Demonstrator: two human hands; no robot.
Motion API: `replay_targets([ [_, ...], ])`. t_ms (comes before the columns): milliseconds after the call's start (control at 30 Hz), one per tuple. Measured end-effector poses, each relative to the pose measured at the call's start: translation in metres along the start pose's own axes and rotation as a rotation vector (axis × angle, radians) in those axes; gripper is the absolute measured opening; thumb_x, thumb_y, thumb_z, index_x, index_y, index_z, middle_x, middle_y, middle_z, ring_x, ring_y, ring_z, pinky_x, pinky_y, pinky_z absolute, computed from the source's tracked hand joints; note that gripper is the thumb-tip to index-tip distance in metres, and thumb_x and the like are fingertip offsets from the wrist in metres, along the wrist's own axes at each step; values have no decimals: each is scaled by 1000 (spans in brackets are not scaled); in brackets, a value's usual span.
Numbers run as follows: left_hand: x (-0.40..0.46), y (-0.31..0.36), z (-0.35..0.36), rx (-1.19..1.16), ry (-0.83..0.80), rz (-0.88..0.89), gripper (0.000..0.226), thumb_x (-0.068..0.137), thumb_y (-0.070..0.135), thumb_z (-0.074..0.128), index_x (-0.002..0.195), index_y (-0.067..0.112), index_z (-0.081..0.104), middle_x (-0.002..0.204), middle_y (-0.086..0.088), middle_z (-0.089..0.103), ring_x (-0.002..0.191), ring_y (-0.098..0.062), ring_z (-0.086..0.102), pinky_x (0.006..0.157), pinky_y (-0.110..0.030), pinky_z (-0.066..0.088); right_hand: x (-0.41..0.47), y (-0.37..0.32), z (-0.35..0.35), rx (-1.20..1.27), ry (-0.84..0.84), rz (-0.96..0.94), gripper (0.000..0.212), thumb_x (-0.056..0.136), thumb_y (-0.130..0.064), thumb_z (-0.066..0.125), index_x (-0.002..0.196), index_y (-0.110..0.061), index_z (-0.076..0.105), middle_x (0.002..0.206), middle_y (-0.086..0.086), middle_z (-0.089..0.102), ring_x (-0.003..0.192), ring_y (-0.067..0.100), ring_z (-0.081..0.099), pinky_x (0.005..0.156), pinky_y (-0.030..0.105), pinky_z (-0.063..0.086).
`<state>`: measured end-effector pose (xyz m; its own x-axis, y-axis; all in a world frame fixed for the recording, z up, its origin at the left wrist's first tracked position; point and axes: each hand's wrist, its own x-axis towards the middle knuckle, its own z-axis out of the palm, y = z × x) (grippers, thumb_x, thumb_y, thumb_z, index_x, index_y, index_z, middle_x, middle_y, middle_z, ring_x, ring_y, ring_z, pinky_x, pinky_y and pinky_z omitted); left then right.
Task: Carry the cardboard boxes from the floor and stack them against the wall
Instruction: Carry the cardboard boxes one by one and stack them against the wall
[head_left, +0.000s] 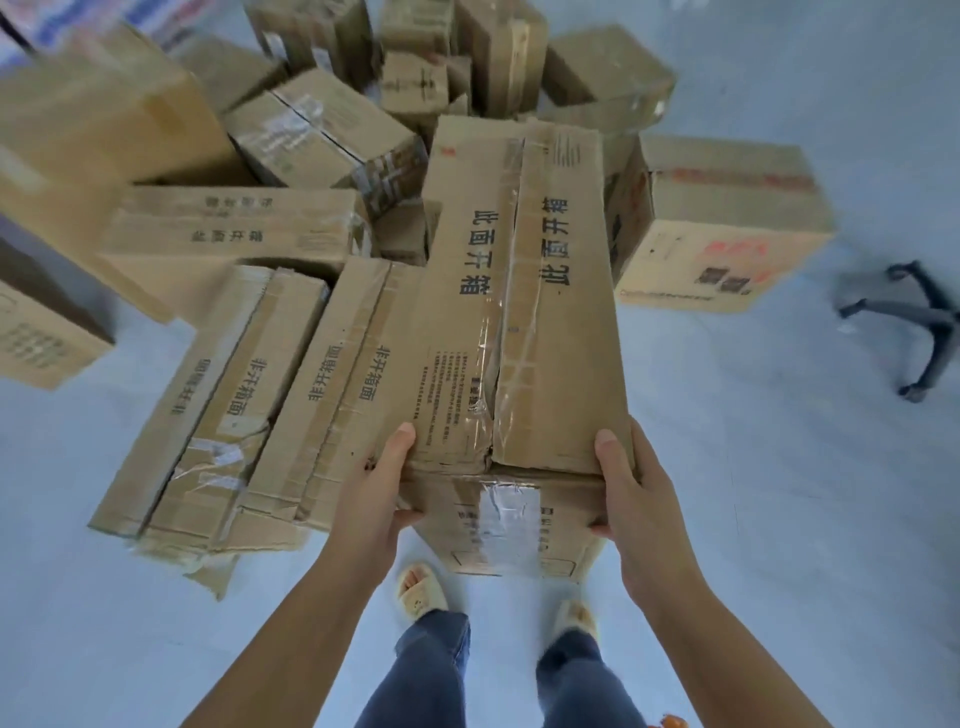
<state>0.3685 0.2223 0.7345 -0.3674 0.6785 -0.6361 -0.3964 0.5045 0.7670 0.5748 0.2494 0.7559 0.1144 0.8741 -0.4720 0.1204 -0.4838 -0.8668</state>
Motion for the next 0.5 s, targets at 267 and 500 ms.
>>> replay_targets([
  [267,-123,-28,26,-213,156,286,23,93,36,55,111,29,67,106,3,72,102,-17,64,66,-39,57,-46,-37,-76,-67,-324,-269,34,95,-49,45,129,-52,46,126,-17,57,111,5,57,95,41,49],
  [500,-234,-85,22,-389,346,381,26,92,40,53,108,26,68,108,-2,71,105,-23,65,82,-50,55,-110,-47,-113,-150,-575,-427,45,93,-52,47,137,-55,36,134,-19,49,120,5,51,103,42,45],
])
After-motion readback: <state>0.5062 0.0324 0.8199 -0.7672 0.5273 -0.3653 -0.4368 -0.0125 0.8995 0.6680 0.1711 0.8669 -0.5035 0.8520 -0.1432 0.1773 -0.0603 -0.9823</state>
